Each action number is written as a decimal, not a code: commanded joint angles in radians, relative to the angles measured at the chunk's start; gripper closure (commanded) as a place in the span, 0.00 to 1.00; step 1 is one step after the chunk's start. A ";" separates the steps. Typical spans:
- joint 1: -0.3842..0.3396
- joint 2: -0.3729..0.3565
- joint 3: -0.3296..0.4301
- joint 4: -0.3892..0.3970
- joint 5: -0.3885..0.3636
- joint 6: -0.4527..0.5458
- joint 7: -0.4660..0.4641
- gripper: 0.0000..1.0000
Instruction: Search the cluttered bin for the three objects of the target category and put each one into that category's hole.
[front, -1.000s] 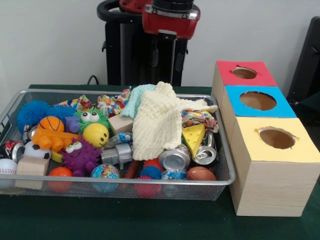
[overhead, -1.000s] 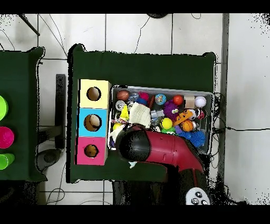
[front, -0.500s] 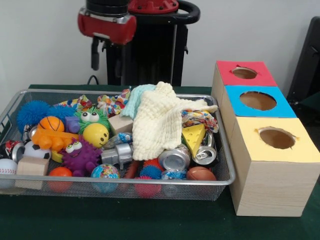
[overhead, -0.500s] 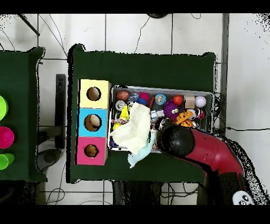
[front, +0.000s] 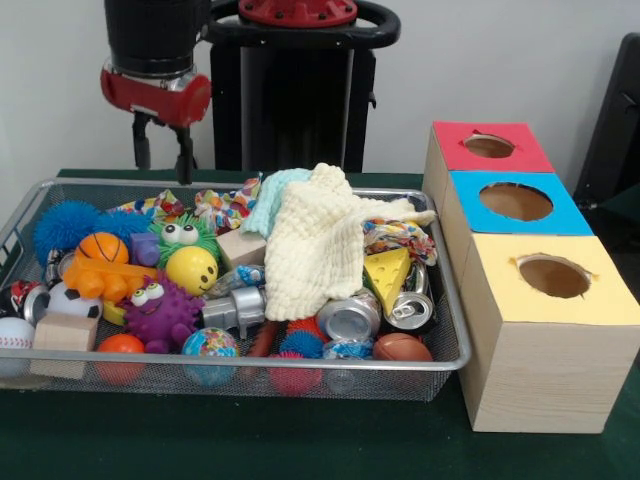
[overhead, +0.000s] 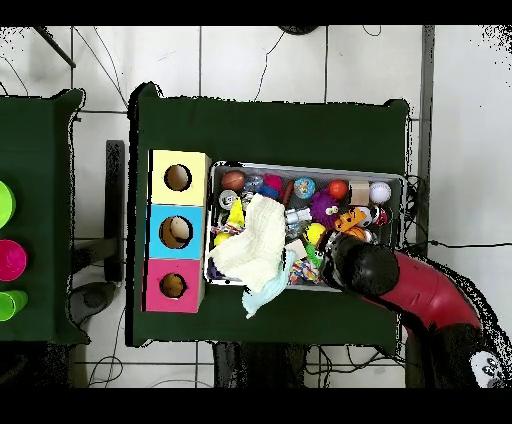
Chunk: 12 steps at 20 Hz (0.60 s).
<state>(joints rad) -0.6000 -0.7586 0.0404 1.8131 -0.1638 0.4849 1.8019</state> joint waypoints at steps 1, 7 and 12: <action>-0.059 0.152 0.106 -0.037 -0.143 -0.121 -0.099 0.00; -0.146 0.197 0.135 -0.056 -0.221 -0.130 -0.127 0.00; -0.185 0.216 0.162 -0.063 -0.278 -0.133 -0.120 0.00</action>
<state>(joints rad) -0.7411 -0.6054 0.0814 1.8116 -0.3544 0.3913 1.8019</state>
